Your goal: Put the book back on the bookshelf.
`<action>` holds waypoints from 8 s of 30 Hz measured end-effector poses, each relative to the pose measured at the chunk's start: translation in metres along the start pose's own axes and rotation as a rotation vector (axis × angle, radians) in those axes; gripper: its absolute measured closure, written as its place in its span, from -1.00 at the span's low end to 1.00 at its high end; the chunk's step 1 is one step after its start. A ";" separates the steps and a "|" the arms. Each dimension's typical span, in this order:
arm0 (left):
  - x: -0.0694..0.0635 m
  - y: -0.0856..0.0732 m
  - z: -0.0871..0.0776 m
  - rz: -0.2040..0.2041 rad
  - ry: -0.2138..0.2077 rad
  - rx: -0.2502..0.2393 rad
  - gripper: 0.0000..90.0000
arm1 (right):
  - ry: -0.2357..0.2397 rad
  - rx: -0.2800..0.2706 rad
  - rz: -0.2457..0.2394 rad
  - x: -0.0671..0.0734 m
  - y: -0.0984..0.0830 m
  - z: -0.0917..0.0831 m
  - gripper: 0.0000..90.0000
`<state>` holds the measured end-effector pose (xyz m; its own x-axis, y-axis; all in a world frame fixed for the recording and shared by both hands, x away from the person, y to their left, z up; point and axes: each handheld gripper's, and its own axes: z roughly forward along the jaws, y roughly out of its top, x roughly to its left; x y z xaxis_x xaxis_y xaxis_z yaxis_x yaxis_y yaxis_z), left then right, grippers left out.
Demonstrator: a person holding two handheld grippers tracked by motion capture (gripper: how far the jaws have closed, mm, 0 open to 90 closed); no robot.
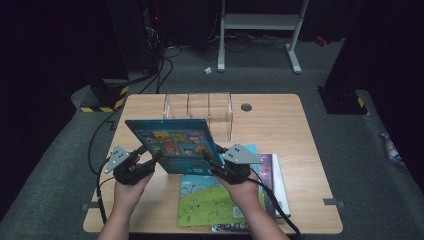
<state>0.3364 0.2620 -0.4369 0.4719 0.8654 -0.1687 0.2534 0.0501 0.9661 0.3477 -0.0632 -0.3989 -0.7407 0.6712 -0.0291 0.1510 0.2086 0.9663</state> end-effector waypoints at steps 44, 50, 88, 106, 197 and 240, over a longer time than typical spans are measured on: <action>-0.001 -0.003 -0.005 0.013 0.129 0.065 -0.28 | 0.139 -0.019 -0.052 0.020 -0.012 -0.021 0.84; -0.003 -0.010 -0.009 0.009 0.152 0.091 -0.26 | 0.114 -0.036 -0.040 0.024 -0.014 -0.019 0.84; -0.091 0.053 -0.001 0.031 -0.077 -0.063 -0.70 | -0.035 -0.110 -0.058 0.057 -0.022 0.017 0.83; -0.100 0.052 -0.008 0.006 -0.014 -0.047 -0.65 | -0.061 -0.117 -0.075 0.063 -0.024 0.018 0.81; -0.067 0.016 -0.050 0.150 0.156 0.007 0.43 | 0.142 0.106 -0.070 0.075 -0.049 0.010 0.38; -0.065 0.027 -0.056 0.143 0.311 0.036 0.72 | -0.353 0.102 0.153 -0.109 -0.116 -0.152 0.28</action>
<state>0.2655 0.2349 -0.3885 0.2266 0.9731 0.0410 0.2354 -0.0955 0.9672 0.3109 -0.2686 -0.4686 -0.4367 0.8996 0.0099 0.3194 0.1447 0.9365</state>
